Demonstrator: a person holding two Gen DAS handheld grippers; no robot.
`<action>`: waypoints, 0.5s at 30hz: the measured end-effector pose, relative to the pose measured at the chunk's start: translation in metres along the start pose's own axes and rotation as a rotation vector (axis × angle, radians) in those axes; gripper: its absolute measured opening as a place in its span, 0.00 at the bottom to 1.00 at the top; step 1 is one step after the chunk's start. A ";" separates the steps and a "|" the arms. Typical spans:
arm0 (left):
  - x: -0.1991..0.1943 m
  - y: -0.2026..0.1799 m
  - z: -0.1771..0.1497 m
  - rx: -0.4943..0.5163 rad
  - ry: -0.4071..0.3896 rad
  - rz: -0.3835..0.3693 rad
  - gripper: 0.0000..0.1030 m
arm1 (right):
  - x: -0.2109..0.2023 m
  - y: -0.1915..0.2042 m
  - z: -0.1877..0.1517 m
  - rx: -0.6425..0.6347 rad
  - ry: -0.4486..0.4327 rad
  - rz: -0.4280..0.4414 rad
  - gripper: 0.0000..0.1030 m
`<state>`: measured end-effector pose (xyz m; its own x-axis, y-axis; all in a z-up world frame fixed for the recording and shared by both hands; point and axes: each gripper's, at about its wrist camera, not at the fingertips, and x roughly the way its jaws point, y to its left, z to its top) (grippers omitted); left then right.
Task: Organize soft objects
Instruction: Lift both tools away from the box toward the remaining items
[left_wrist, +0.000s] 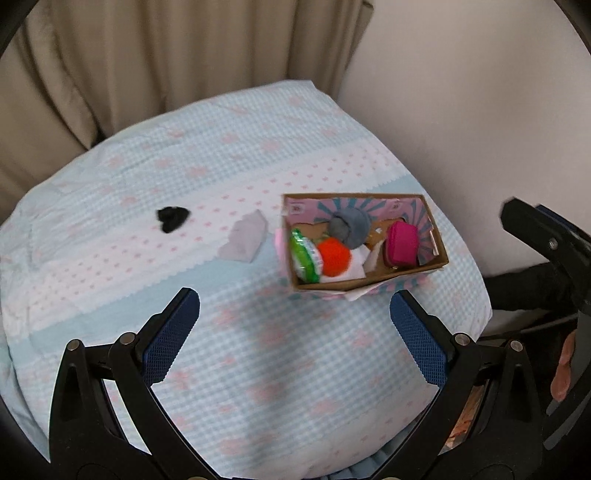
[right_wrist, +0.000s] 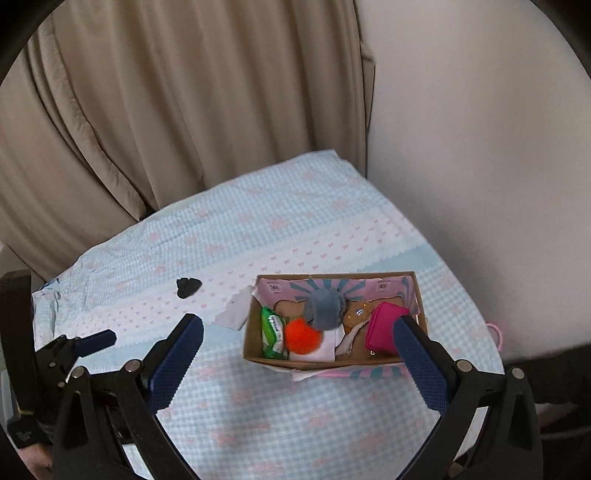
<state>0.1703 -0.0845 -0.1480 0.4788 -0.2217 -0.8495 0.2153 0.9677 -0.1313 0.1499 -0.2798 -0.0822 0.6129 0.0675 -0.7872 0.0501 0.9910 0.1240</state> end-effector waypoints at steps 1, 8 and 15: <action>-0.010 0.010 -0.005 0.001 -0.016 0.008 1.00 | -0.007 0.009 -0.004 -0.003 -0.013 -0.010 0.99; -0.066 0.069 -0.034 0.041 -0.144 0.065 1.00 | -0.042 0.068 -0.037 0.012 -0.098 -0.079 0.99; -0.092 0.127 -0.051 0.047 -0.194 0.053 1.00 | -0.047 0.119 -0.066 0.050 -0.133 -0.064 0.99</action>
<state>0.1106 0.0651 -0.1125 0.6443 -0.1940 -0.7397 0.2225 0.9730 -0.0614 0.0750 -0.1579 -0.0700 0.7060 -0.0143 -0.7080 0.1295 0.9855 0.1092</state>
